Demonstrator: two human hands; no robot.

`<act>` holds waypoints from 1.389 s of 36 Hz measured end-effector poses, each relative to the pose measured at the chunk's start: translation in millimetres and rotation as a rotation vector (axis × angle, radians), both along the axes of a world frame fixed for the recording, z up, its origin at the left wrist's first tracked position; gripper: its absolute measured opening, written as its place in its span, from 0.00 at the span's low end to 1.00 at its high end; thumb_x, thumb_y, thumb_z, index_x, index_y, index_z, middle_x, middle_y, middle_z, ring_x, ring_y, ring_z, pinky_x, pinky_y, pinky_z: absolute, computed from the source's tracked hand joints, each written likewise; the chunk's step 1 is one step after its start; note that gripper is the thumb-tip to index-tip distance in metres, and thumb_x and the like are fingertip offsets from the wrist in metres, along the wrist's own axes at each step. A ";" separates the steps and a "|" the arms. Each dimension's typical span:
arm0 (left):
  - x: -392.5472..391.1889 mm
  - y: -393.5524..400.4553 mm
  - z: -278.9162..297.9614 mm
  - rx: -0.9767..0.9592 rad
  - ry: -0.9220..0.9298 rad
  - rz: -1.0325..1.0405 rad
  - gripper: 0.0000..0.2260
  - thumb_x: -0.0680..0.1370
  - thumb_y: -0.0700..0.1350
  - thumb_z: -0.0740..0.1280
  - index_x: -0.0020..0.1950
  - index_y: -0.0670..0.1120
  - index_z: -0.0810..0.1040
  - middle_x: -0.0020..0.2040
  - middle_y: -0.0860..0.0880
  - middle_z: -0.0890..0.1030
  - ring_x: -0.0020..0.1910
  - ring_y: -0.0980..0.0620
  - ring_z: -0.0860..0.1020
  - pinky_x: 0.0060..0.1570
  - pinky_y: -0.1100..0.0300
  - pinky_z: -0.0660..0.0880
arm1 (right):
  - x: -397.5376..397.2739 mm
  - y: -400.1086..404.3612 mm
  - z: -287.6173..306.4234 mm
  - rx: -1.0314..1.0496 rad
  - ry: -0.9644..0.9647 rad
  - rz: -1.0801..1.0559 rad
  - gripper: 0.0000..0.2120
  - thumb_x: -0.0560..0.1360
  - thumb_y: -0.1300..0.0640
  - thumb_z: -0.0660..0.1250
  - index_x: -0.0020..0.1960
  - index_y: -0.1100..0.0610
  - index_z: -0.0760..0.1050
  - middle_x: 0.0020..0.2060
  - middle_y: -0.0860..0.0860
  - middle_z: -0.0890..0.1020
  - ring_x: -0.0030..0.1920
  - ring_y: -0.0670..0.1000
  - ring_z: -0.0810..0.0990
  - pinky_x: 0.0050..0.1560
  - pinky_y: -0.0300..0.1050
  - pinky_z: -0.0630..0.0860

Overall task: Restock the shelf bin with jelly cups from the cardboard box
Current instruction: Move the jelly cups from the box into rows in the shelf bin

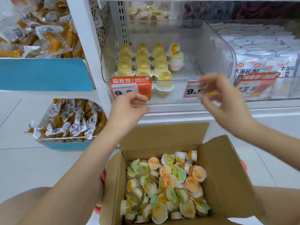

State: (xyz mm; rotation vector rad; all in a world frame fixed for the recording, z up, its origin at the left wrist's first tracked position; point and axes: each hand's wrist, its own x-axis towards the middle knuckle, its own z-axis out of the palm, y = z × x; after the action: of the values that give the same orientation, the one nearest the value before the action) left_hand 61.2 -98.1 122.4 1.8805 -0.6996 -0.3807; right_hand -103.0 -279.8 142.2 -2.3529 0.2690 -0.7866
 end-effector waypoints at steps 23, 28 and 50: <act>-81.6 0.6 -271.8 0.799 -0.135 -0.571 0.32 0.72 0.26 0.59 0.73 0.48 0.63 0.72 0.46 0.65 0.68 0.45 0.67 0.61 0.54 0.70 | -75.2 3.8 -275.8 -0.136 1.183 0.013 0.28 0.76 0.63 0.62 0.74 0.56 0.58 0.71 0.53 0.64 0.70 0.54 0.62 0.64 0.43 0.67; -89.7 -23.3 -299.0 0.838 -0.304 -0.609 0.31 0.73 0.29 0.59 0.74 0.48 0.60 0.73 0.48 0.61 0.70 0.44 0.60 0.66 0.51 0.65 | -75.7 8.9 -278.2 -0.274 1.265 -0.091 0.34 0.75 0.66 0.63 0.76 0.55 0.51 0.71 0.55 0.61 0.71 0.55 0.60 0.62 0.45 0.70; -62.9 -21.5 -186.0 0.449 -0.060 -0.329 0.27 0.64 0.38 0.73 0.56 0.45 0.62 0.52 0.46 0.71 0.46 0.46 0.73 0.39 0.52 0.71 | -65.2 12.4 -195.4 0.274 0.782 -0.189 0.32 0.66 0.56 0.75 0.68 0.54 0.68 0.58 0.52 0.73 0.60 0.50 0.71 0.51 0.36 0.64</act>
State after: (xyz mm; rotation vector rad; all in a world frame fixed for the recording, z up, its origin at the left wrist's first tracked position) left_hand -1.7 -119.6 -63.5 2.2041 -1.0349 -0.7435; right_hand -168.2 -267.4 -53.2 -2.2790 0.8715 0.1342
